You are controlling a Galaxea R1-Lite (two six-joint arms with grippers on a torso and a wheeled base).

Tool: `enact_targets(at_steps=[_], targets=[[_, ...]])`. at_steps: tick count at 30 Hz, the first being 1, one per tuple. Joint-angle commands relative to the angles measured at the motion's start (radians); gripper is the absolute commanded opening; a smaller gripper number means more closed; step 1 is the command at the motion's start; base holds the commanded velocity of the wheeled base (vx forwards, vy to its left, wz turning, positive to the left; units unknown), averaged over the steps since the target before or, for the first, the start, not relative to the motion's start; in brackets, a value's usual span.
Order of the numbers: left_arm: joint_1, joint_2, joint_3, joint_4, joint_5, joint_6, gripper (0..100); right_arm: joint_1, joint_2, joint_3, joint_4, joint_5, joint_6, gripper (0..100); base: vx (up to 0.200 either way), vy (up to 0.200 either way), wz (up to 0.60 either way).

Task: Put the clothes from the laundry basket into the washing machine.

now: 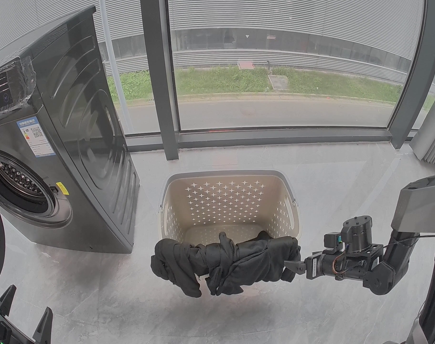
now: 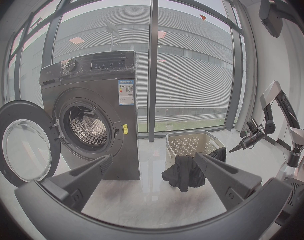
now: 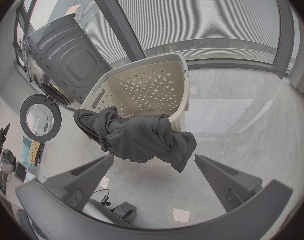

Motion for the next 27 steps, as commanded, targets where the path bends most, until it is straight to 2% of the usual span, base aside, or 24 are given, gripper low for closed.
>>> enact_targets(at_steps=[1,5,14,16,27], targets=[[0.000,-0.017,0.018,0.000,0.001,-0.001,100,0.021,0.081,-0.065,0.002,-0.002,0.007,100,0.000,0.000,0.00],[0.000,-0.017,0.018,0.000,0.001,-0.001,100,0.026,0.116,-0.114,0.005,-0.021,0.011,100,0.000,0.000,0.00],[0.000,-0.017,0.018,0.000,0.001,-0.001,100,0.069,0.156,-0.191,0.008,-0.040,0.064,100,0.000,0.000,0.00],[0.000,-0.017,0.018,0.000,0.001,-0.001,100,0.078,0.170,-0.214,0.008,-0.063,0.075,100,0.000,0.000,0.00],[0.000,-0.017,0.018,0.000,0.001,-0.001,100,0.090,0.176,-0.234,-0.004,-0.079,0.096,100,0.000,0.000,0.00]])
